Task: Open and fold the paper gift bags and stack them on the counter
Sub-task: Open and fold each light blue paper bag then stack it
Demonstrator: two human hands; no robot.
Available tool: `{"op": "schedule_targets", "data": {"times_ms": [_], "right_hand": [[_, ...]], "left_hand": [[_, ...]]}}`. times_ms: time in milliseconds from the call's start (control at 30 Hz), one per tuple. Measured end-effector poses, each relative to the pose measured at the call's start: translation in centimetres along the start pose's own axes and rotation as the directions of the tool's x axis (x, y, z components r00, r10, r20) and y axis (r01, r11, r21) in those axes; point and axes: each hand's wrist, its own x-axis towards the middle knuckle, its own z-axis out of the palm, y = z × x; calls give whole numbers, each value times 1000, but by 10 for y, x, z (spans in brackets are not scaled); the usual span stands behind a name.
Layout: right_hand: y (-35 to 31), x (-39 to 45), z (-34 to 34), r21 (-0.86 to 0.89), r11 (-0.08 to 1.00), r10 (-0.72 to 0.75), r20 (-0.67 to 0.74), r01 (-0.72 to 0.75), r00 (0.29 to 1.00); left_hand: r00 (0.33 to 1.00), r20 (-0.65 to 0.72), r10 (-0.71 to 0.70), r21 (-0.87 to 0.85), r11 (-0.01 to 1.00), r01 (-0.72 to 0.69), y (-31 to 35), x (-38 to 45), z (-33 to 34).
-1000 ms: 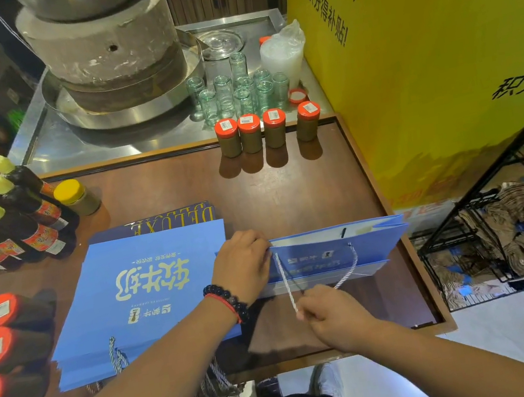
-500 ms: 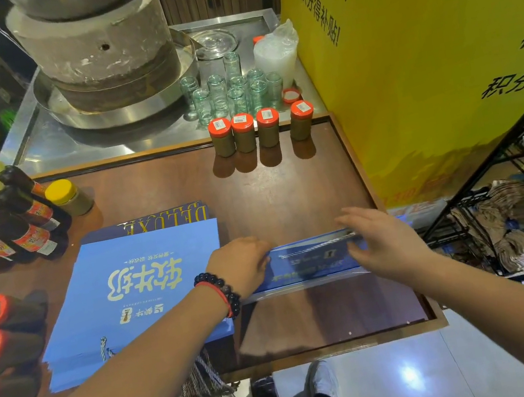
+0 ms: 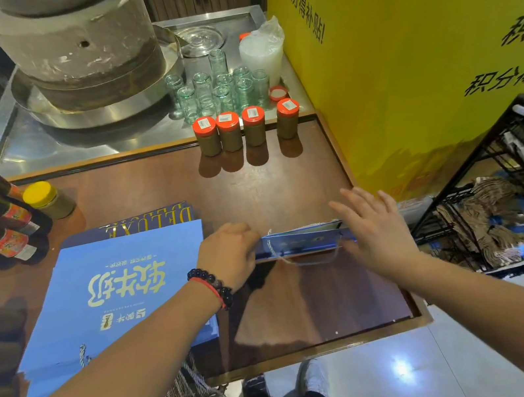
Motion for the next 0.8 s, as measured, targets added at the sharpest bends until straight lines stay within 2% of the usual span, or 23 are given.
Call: {"op": "schedule_targets", "data": {"times_ms": [133,233,367,500,567,667,700,800], "right_hand": [[15,14,19,-13,999,-48,127,50,991],[19,2,51,54,994,-100,147,93,984],[16,-30,111,98,989,-132,259,110,957],[9,-58,161,42,998,-55,426,41,903],[3,-65,181,36,999,10,491,-32,871],[-15,-68,193,14,986,137,511,-167,848],[-25,-69,192,10,985,148,487,-174,861],[-63,-72,188,75,994,34,432,-73,901]], "left_hand": [[997,-56,52,62,997,-48,7,9,7],[998,-32,48,38,998,-46,2,-1,40],[992,125,-15,30,999,11,-5,-24,98],[943,312,-117,41,993,109,-8,-44,155],[923,354,-152,31,988,151,-8,-51,179],[912,357,-203,-16,975,223,3,-59,196],[911,354,-213,-43,969,244,9,-61,199],[889,417,-189,-67,969,238,39,-65,199]]}}
